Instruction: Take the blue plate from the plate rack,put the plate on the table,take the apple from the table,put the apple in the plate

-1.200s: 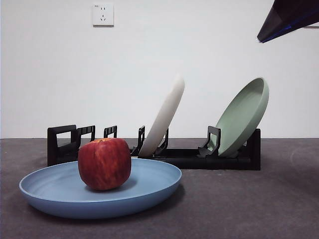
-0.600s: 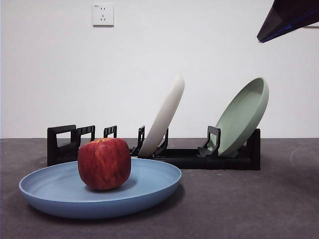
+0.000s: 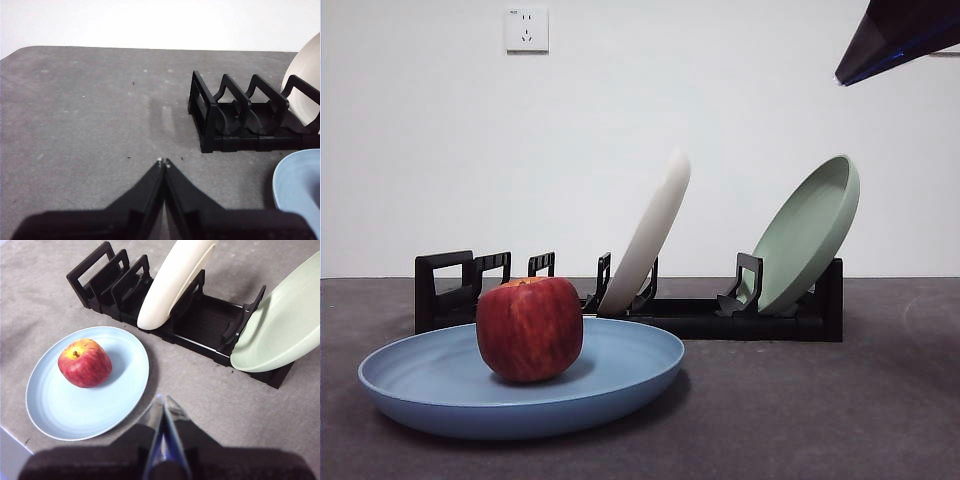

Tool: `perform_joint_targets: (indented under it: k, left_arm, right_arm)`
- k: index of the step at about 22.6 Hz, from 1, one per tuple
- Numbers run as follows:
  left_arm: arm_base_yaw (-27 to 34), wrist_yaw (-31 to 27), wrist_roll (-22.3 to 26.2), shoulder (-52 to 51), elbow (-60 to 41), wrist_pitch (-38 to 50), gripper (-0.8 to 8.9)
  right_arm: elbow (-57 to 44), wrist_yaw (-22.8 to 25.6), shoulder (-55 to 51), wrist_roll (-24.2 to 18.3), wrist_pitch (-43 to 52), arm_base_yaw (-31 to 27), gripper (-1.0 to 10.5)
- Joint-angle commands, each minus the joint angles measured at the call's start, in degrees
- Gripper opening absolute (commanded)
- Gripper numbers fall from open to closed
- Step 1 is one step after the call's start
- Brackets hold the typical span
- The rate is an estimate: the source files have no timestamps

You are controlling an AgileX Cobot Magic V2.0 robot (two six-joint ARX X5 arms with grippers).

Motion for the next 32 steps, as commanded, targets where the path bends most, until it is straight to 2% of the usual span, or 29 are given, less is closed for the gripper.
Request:
perform_joint_targets:
  k: [1,8,9,11,13,18,21,24,32]
  left_arm:
    - [0.2,0.5,-0.3,-0.2,-0.7,0.0,-0.02]
    - [0.2,0.5,-0.3,-0.2,-0.7,0.0,-0.02]
    - [0.2,0.5,-0.3,-0.2,-0.7,0.0,-0.02]
    - [0.2,0.4,-0.3,-0.2,-0.7,0.0,-0.02]
    - [0.2,0.5,-0.3,-0.2,-0.7,0.0,-0.02]
    - [0.2,0.5,-0.3,-0.2,-0.7,0.0,-0.02]
    - [0.2,0.5,-0.3,-0.2,-0.7,0.0,-0.02]
    - [0.2,0.5,-0.3,-0.2,-0.7,0.0,-0.02]
    - [0.2,0.5,-0.3,-0.2,-0.7,0.0,-0.02]
  right_arm:
    - [-0.3,0.0,-0.1,0.4,0.3,0.0,-0.1]
    - [-0.3,0.0,-1.2,0.3,-0.4,0.1,-0.2]
    - [-0.3,0.6,-2.1,-0.4,-0.4,-0.4,-0.1]
    - [-0.4,2.4,-4.7,-7.0,-0.8,-2.4,-0.1]
    - [-1.7,2.5,-8.0,-8.9,-0.1,-6.4,-0.1]
    - [-16.9,2.5,-23.6,-7.6,12.0,-17.7,-0.1]
    - [-27.7,2.5,-34.1,-7.1,18.4,-21.3,-0.1]
    - [-35.0,2.5,-40.7,-6.7,21.4,-22.9,-0.1]
    - [-42.8,2.6,-45.3,-5.1,22.6,-23.2,-0.1]
